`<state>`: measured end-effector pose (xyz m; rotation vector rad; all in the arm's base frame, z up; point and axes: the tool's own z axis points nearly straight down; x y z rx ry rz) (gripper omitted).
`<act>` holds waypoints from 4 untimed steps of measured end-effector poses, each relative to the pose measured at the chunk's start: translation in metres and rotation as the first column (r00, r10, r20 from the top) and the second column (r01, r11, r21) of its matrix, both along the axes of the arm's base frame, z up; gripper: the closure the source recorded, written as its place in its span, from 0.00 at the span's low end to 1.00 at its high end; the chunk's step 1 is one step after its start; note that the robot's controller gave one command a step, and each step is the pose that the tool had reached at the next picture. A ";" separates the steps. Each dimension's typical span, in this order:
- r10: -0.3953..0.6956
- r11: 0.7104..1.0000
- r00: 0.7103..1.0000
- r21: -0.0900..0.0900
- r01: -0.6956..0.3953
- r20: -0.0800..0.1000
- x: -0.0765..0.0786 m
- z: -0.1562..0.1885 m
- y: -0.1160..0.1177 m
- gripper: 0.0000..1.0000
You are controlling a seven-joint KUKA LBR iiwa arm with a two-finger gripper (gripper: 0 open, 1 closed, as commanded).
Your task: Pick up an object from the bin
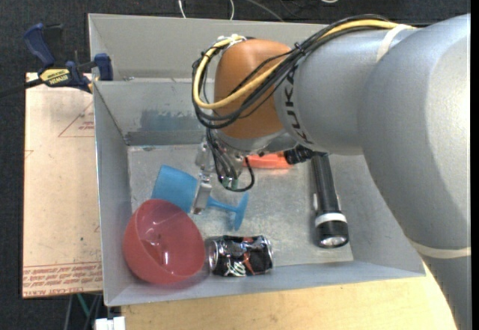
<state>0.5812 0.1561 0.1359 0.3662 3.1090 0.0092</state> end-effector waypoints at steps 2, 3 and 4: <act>-0.101 0.995 0.995 0.004 0.101 0.003 -0.011 -0.066 0.010 0.00; -0.071 0.997 0.997 0.000 0.071 -0.008 0.007 -0.060 0.008 1.00; -0.071 0.997 0.997 0.000 0.072 -0.008 0.007 -0.060 0.008 1.00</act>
Offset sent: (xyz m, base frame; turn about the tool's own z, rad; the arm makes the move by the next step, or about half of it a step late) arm -0.0109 0.0096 -0.0659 0.1035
